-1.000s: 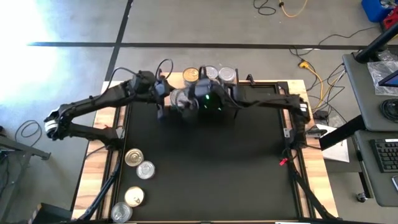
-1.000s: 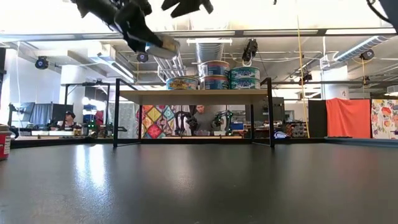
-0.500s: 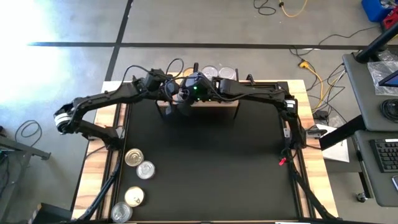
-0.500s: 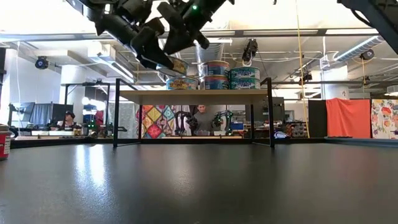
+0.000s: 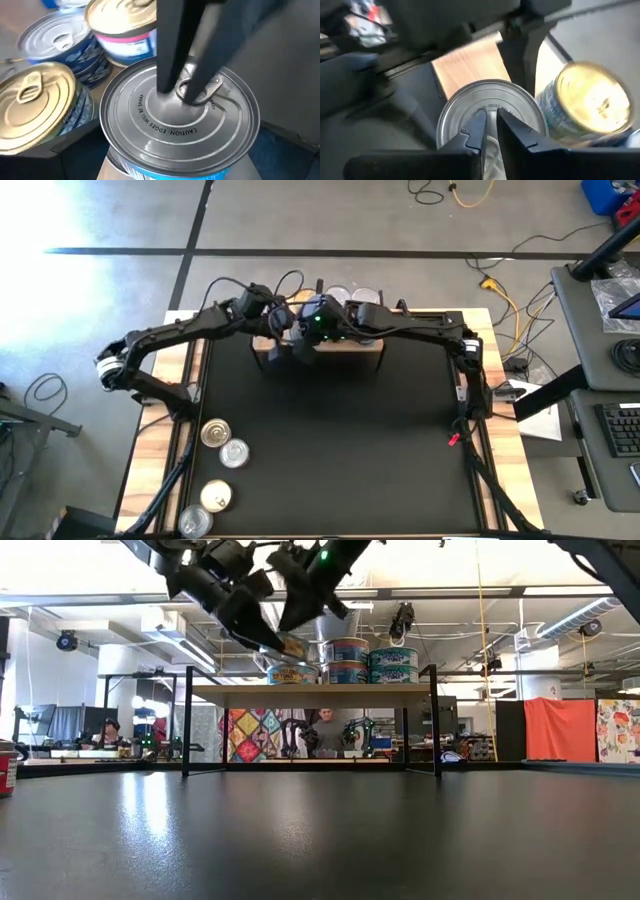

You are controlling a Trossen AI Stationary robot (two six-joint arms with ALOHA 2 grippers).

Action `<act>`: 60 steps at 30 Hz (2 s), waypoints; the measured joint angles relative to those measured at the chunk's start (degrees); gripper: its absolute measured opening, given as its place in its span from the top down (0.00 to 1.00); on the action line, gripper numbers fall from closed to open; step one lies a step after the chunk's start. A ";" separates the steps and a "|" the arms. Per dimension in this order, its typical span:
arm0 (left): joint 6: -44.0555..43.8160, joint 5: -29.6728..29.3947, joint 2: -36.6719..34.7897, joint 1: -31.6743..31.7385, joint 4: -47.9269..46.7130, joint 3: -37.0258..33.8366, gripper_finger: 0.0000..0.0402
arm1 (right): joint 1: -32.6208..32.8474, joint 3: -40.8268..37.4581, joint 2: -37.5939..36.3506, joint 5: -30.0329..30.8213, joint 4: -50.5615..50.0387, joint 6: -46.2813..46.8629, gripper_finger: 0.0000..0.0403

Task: Stack canned seafood by type on shelf
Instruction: Stack the yellow tuna can on top of the yellow tuna can on the shelf

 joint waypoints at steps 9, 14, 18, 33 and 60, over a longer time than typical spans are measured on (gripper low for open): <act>5.47 12.33 4.20 6.55 -8.51 8.77 0.03 | 0.05 0.21 -2.80 -1.52 -0.24 -4.60 0.86; 8.85 14.78 8.90 6.82 -15.82 12.53 0.04 | -0.16 0.36 -2.93 -4.84 -1.62 -7.60 0.83; 10.19 16.66 9.61 6.82 -17.17 12.78 0.04 | -1.31 0.36 -3.17 -5.94 -2.20 -9.00 0.81; 9.39 16.35 9.40 6.58 -12.19 11.48 0.03 | -6.50 0.16 -3.00 -19.76 -2.16 -17.51 0.79; 8.22 13.52 12.66 6.07 -9.60 11.44 0.00 | -8.19 -9.08 -1.22 -20.77 3.23 -15.20 0.80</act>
